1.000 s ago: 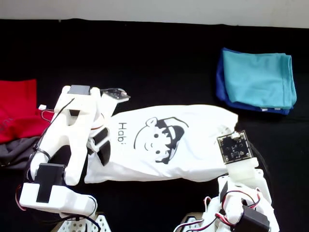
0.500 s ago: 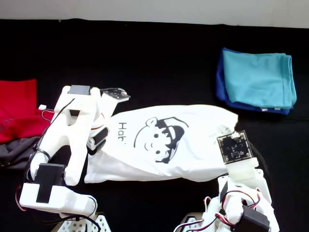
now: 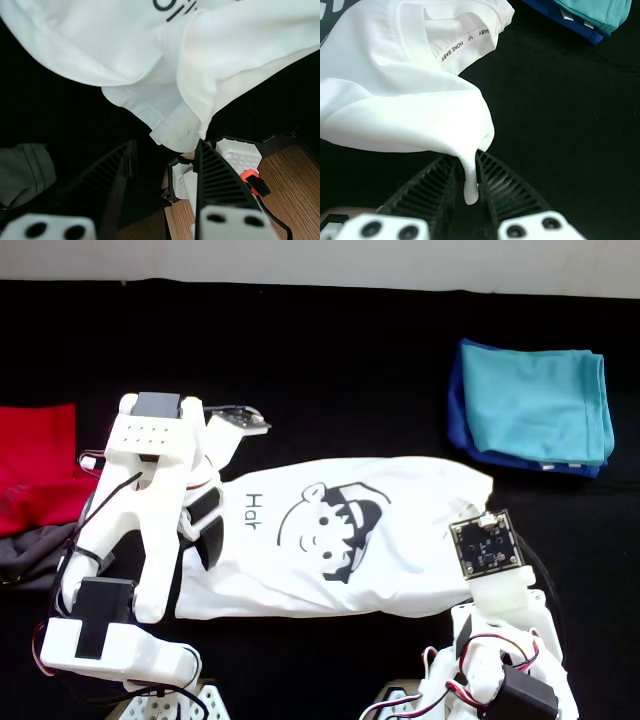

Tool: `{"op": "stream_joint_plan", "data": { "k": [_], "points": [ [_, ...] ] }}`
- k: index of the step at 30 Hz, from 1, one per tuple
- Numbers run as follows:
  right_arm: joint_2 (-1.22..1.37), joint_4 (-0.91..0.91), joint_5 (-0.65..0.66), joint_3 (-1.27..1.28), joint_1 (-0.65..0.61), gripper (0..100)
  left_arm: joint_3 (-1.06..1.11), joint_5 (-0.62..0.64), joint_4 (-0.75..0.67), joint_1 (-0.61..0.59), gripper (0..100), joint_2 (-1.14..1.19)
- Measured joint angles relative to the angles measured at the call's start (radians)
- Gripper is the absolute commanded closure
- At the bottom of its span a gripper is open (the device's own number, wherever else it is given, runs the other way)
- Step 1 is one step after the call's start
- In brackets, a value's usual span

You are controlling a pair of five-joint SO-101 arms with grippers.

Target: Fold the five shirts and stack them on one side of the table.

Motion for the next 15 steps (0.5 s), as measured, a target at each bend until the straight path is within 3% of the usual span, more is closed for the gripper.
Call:
{"op": "stream_joint_plan", "data": {
  "k": [15],
  "points": [
    [0.0, 0.0, 0.0, 0.0, 0.0, 99.2, -0.026, 0.0, 0.055, 0.031, 80, -0.068]
  ]
}}
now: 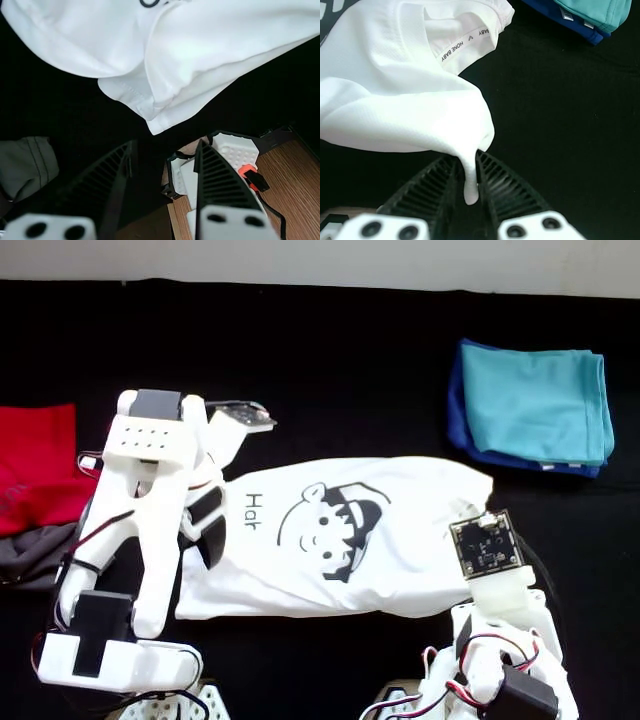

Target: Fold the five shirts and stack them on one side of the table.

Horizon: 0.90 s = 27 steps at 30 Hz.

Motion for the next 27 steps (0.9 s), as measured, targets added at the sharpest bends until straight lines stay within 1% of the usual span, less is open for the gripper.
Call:
{"op": "stream_joint_plan", "data": {
  "k": [5, 10, 13, 24, 27],
  "points": [
    [0.0, 0.0, 0.0, 0.0, 0.0, 99.2, -0.002, 0.002, -0.012, 0.005, 80, 0.043],
    [0.0, 0.0, 0.0, 0.0, 0.0, 99.2, -0.002, 0.075, -0.11, 0.005, 80, 0.181],
    [0.0, 0.0, 0.0, 0.0, 0.0, 99.2, -0.002, 0.092, -0.147, 0.011, 80, 0.23],
    [0.0, 0.0, 0.0, 0.0, 0.0, 99.2, -0.002, 0.095, -0.187, 0.015, 80, 0.245],
    [0.0, 0.0, 0.0, 0.0, 0.0, 99.2, -0.002, 0.095, -0.187, 0.032, 80, 0.245]
  ]
}}
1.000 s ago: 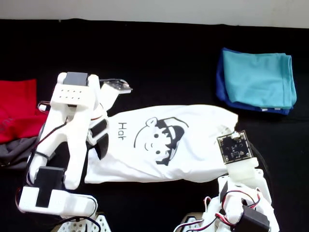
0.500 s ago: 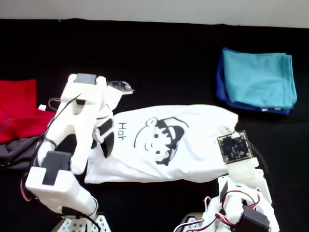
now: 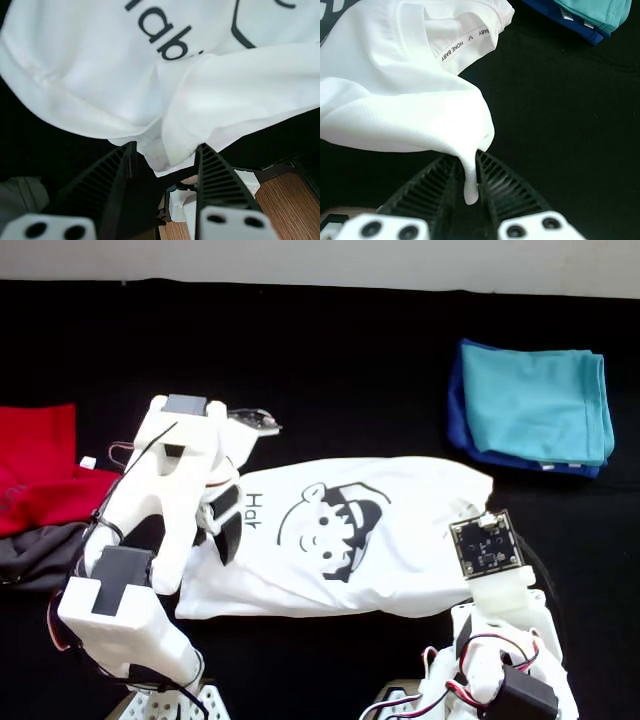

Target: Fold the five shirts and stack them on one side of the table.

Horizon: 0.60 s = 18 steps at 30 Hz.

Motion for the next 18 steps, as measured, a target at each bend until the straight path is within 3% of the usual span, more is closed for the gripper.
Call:
{"op": "stream_joint_plan", "data": {
  "k": [4, 10, 18],
  "points": [
    [0.0, 0.0, 0.0, 0.0, 0.0, 99.2, 0.003, 0.023, 0.0, 0.054, 83, 0.0],
    [0.0, 0.0, 0.0, 0.0, 0.0, 99.2, 0.02, 0.034, -0.006, 0.097, 99, 0.002],
    [0.0, 0.0, 0.0, 0.0, 0.0, 99.2, 0.008, 0.034, 0.026, 0.097, 98, 0.002]
  ]
}}
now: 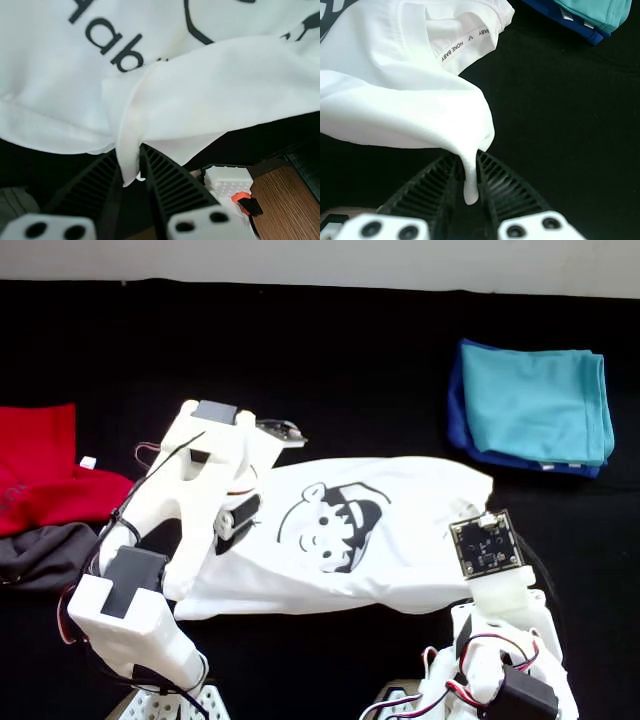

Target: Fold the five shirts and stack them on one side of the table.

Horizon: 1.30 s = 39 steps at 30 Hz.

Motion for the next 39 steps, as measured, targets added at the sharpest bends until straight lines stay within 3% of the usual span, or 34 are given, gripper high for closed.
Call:
{"op": "stream_joint_plan", "data": {
  "k": [7, 10, 16, 20, 30, 39],
  "points": [
    [0.0, 0.0, 0.0, 0.0, 0.0, 99.2, -0.025, 0.0, 0.057, 0.0, 93, 0.0],
    [0.0, 0.0, 0.0, 0.0, 0.0, 99.2, -0.034, 0.0, 0.086, -0.005, 98, 0.0],
    [0.028, -0.121, -0.018, 0.012, 0.0, 99.2, -0.164, 0.0, 0.15, -0.094, 99, 0.0],
    [0.196, -0.229, -0.078, -0.028, 0.0, 99.2, -0.315, 0.015, 0.161, -0.175, 99, -0.017],
    [0.749, -0.293, -0.244, -0.635, -0.144, 99.2, -0.637, 0.115, 0.17, -0.213, 99, -0.299],
    [1.171, -0.304, -0.279, -1.286, -0.204, 99.3, -0.907, 0.164, 0.172, -0.221, 99, -0.374]
  ]
}}
